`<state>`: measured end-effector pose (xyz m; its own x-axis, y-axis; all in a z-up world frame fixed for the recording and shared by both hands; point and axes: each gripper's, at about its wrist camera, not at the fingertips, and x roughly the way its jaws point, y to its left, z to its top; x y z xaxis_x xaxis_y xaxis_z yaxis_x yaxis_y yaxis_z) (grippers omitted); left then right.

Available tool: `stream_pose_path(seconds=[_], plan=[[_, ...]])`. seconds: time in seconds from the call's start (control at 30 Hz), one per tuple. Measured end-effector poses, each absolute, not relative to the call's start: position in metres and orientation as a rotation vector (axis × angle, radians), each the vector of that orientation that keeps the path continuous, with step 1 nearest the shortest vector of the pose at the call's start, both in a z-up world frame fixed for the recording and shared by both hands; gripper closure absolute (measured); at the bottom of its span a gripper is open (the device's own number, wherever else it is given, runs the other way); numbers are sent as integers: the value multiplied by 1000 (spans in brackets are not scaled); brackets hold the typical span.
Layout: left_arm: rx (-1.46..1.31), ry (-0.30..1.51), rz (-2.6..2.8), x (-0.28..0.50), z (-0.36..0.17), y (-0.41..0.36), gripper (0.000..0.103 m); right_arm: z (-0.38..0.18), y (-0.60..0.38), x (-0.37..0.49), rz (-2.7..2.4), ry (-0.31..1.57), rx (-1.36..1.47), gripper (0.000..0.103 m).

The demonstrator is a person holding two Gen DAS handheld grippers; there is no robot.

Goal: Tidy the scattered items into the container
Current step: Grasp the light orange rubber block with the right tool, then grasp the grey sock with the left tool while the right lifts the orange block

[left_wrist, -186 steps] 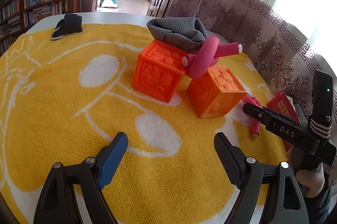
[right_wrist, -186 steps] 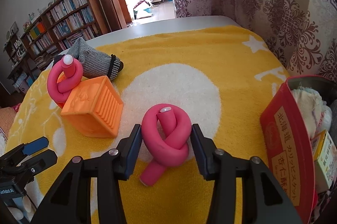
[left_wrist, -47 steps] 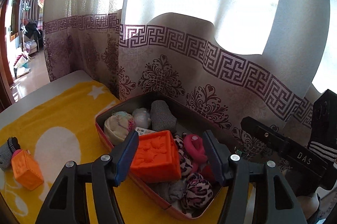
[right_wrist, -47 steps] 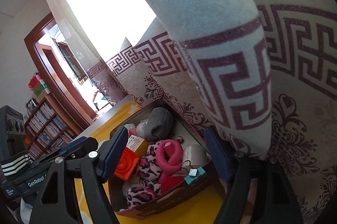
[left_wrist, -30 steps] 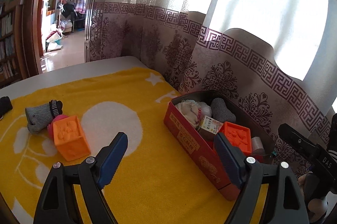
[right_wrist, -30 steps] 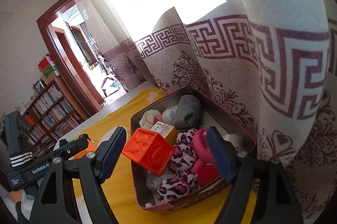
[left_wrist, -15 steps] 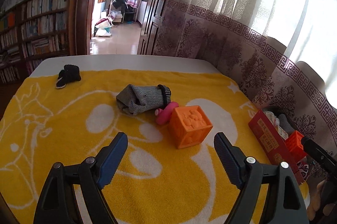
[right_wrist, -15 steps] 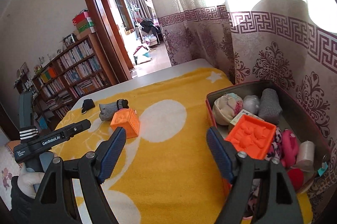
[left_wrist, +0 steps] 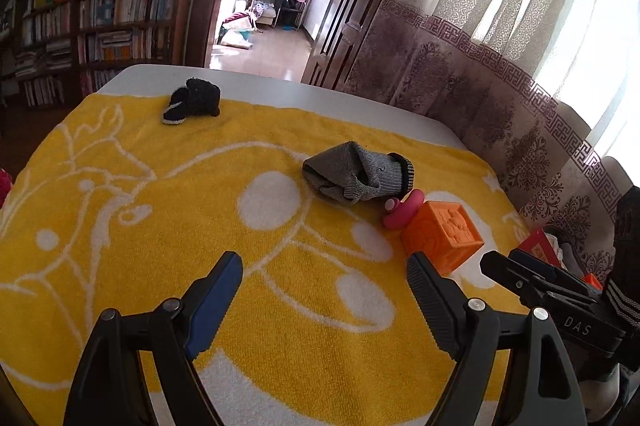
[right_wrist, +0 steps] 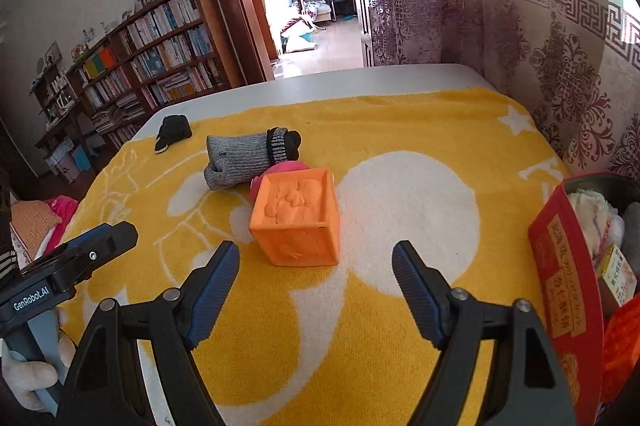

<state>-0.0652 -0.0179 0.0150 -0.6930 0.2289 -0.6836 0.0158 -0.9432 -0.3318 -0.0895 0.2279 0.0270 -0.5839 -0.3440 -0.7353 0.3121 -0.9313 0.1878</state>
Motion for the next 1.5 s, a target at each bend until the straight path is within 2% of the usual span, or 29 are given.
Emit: stream_pose_path(seconds=[0.4,0.43,0.47,0.5,0.77,0.97,1.5], plan=[[-1241,-502,2748,-72,1,-25,17,-3,196,-125,-2482,6,1243,21],[-1245,-504,2749,-72,0,-25,17,-8,197,-127,-2483,4,1257,23],[-1249,-506,2748,-72,-1,-26,17,-12,197,-128,-2468,0,1273,37],[-1251,-508,2747,-72,-2,-27,17,-14,199,-127,-2459,-1,1282,44],[-1256,-512,2717,-76,-4,-24,17,4,225,-120,-2506,-102,1227,46],[-1295,-597,2645,-89,-2,-18,17,-1,250,-128,-2535,-216,1286,46],[-1349,-590,2577,-186,-1,32,17,-3,261,-131,-2520,-268,1280,46]])
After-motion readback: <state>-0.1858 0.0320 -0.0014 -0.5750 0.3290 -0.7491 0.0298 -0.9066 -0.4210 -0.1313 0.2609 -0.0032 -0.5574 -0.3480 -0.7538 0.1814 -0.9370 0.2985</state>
